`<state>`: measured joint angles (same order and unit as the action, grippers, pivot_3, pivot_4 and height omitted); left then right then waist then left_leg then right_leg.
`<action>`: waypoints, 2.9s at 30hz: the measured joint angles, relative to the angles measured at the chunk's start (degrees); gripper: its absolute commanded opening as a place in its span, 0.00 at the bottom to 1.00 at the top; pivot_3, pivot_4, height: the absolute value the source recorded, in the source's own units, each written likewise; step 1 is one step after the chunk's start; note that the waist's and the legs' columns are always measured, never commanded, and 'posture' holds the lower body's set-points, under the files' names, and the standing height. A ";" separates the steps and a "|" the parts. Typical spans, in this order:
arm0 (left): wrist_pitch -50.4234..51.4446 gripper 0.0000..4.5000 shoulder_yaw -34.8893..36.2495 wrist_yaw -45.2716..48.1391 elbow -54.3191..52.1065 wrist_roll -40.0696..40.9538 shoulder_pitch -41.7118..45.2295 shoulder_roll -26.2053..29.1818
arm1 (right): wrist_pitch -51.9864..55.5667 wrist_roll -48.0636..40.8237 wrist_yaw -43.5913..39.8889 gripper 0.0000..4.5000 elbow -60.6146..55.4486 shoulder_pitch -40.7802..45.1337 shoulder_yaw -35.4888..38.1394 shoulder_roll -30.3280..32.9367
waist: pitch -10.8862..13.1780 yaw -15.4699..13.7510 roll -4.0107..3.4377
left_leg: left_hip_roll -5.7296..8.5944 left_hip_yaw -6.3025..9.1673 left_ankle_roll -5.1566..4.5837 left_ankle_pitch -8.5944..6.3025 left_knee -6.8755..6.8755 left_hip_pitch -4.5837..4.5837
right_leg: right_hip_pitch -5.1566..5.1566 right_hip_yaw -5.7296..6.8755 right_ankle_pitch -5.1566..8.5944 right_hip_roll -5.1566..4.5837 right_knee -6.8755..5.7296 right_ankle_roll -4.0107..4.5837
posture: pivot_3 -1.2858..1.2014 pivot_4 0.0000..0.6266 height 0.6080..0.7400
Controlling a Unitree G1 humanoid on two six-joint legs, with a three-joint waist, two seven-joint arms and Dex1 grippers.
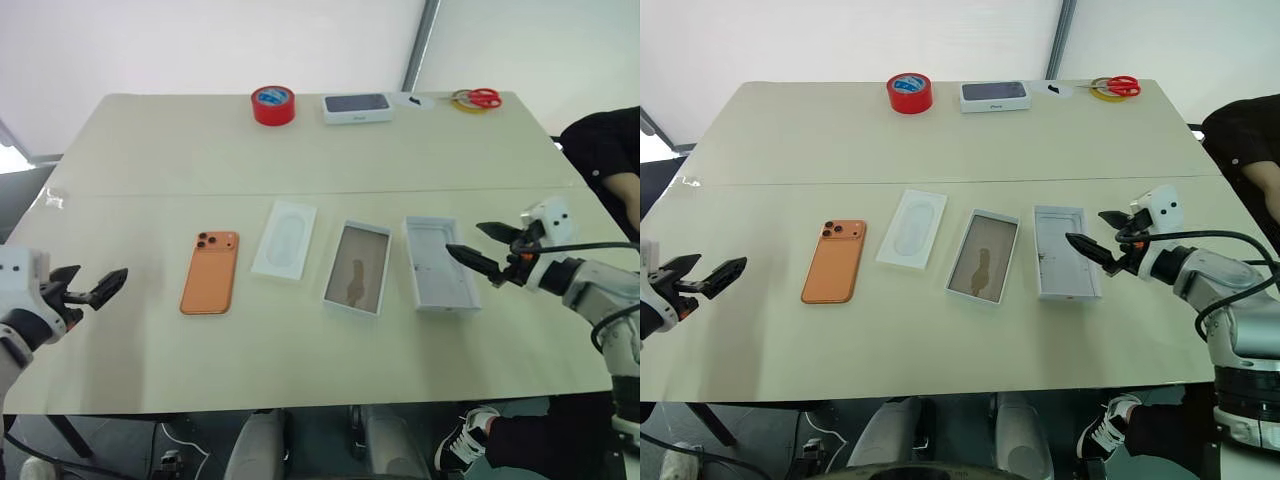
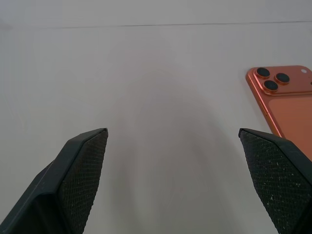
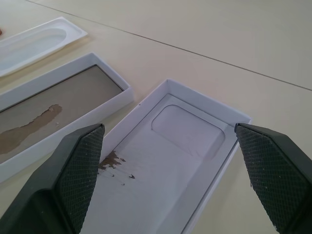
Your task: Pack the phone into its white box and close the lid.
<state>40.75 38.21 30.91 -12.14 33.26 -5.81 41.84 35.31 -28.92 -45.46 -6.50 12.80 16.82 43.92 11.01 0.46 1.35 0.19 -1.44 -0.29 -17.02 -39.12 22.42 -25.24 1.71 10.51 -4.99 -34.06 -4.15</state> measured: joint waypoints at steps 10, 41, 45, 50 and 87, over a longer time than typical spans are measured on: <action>-0.47 1.00 -0.35 -0.24 0.01 -0.15 0.77 -0.22 | 0.25 -0.68 -0.36 0.99 -0.04 1.71 -0.85 -0.12 | 0.00 0.08 0.00 | 0.00 0.00 0.00 0.00 0.00 0.00 | 0.00 0.00 0.00 0.01 0.00 0.00 | 0.52 0.24 0.94; 32.22 1.00 -27.92 -19.74 2.27 1.85 37.29 -20.10 | -0.58 4.47 2.12 0.99 -8.23 11.18 -18.08 -5.62 | 0.00 -1.04 0.04 | 0.06 0.09 0.00 0.03 -0.09 -0.03 | 0.11 -0.01 -0.15 0.14 -0.12 -0.25 | 0.52 0.24 0.94; 34.48 1.00 -28.40 -19.48 6.42 2.13 41.43 -21.36 | -0.13 3.85 2.36 0.99 -9.55 9.14 -17.61 -5.60 | 0.00 -1.19 0.04 | 0.08 0.11 0.07 0.07 -0.10 -0.03 | 0.12 -0.01 -0.15 0.16 -0.13 -0.24 | 0.52 0.24 0.94; 35.05 1.00 -29.77 -19.76 13.78 -0.32 46.39 -22.96 | 1.33 2.53 1.14 0.99 -13.28 6.96 -16.80 -4.23 | 0.00 -1.15 0.05 | 0.09 0.13 0.07 0.07 -0.10 -0.04 | 0.14 0.00 -0.15 0.18 -0.11 -0.24 | 0.52 0.24 0.94; 34.95 0.01 -20.17 -16.15 25.03 -2.06 55.38 -20.61 | 40.16 3.31 4.64 0.94 -22.08 25.60 -42.85 -4.51 | -0.01 -1.10 0.07 | 0.14 0.16 0.15 0.12 -0.10 0.03 | 0.03 0.04 -0.17 0.00 -0.18 -0.23 | 0.52 0.24 0.94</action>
<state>75.69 18.04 14.75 12.89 31.19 49.57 21.24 75.47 -25.61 -40.82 -28.58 38.40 -26.02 39.41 11.00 -0.65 1.42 0.33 -1.28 -0.14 -16.90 -39.22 22.44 -25.21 1.75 10.34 -4.99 -34.24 -4.38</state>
